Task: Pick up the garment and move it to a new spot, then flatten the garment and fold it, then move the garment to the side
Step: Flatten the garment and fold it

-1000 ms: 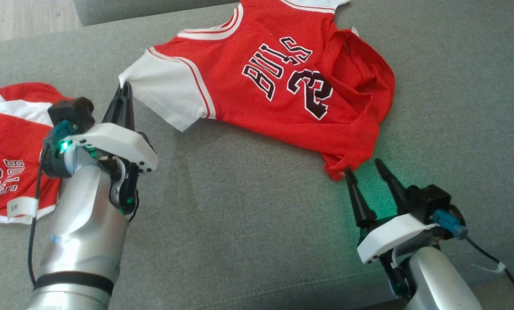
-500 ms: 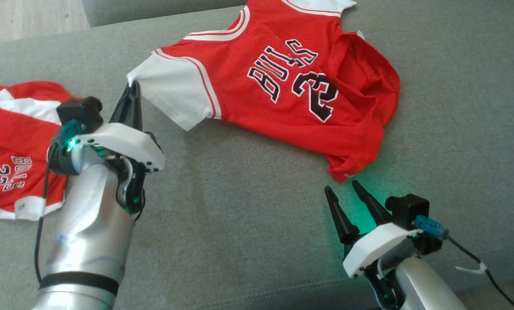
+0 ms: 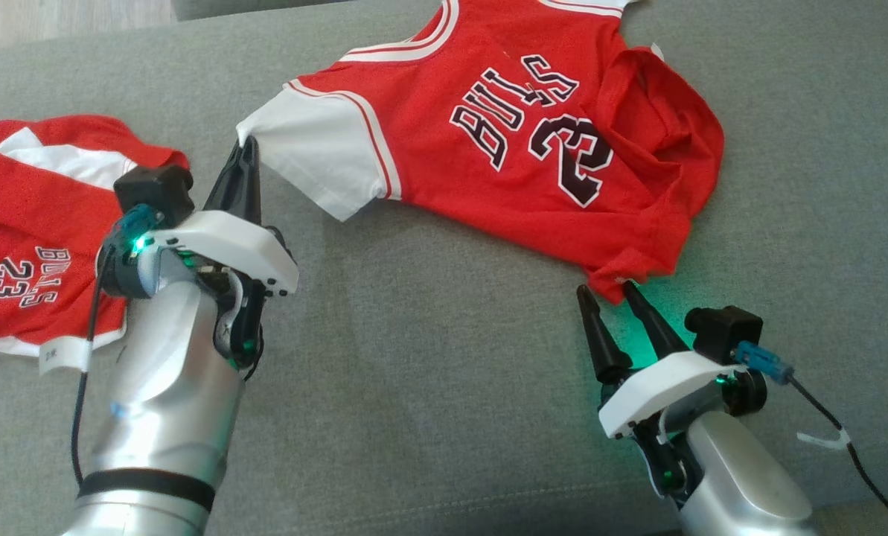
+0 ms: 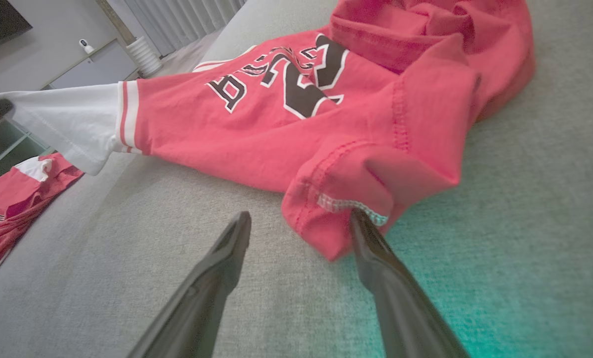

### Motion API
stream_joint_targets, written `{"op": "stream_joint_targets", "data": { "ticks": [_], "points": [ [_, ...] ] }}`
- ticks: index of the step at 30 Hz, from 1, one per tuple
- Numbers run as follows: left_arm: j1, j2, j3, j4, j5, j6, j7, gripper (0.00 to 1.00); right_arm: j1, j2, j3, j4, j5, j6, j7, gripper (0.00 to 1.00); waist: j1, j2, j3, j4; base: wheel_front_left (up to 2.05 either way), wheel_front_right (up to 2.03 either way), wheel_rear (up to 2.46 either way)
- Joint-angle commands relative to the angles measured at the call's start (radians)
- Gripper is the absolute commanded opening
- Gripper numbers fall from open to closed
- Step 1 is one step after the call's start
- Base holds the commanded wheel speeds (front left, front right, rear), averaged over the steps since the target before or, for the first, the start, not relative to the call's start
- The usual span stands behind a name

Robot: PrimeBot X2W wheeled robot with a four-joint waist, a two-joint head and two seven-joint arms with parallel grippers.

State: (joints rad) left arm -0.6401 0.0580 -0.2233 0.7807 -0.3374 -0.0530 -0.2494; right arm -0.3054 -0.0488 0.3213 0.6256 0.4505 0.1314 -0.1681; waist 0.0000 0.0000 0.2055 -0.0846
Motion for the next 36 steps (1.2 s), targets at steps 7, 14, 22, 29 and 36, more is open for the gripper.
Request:
{"op": "stream_joint_targets", "data": {
  "ticks": [7, 14, 22, 29, 36],
  "points": [
    [-0.049, 0.019, 0.018, -0.033, 0.002, 0.000, -0.012, 0.00, -0.058, -0.001, 0.022, 0.031, 0.010, -0.001, -0.042, 1.00, 0.0000, 0.0000, 0.008, 0.004, 0.00, 0.00, 0.00],
    [-0.049, 0.016, 0.014, -0.036, 0.003, -0.003, -0.012, 0.00, -0.109, -0.001, 0.005, 0.101, 0.017, -0.001, -0.066, 1.00, 0.0000, 0.0000, 0.014, 0.010, 0.00, 0.00, 0.00],
    [-0.046, 0.012, 0.008, -0.035, 0.003, -0.006, -0.012, 0.00, -0.156, -0.001, -0.008, 0.189, 0.051, -0.001, -0.086, 1.00, 0.0000, 0.0000, 0.014, 0.021, 0.00, 0.00, 0.00],
    [-0.043, 0.010, 0.008, -0.040, 0.005, -0.008, -0.012, 0.00, -0.187, -0.001, 0.007, 0.251, 0.074, -0.001, -0.092, 0.00, 0.0000, 0.0000, 0.017, 0.026, 0.00, 0.00, 0.00],
    [-0.034, 0.014, 0.015, -0.044, 0.007, -0.008, -0.012, 0.00, -0.184, -0.001, -0.046, 0.228, 0.028, -0.001, -0.093, 0.00, 0.0000, 0.0000, 0.009, 0.020, 0.00, 0.00, 0.00]
  ]
}}
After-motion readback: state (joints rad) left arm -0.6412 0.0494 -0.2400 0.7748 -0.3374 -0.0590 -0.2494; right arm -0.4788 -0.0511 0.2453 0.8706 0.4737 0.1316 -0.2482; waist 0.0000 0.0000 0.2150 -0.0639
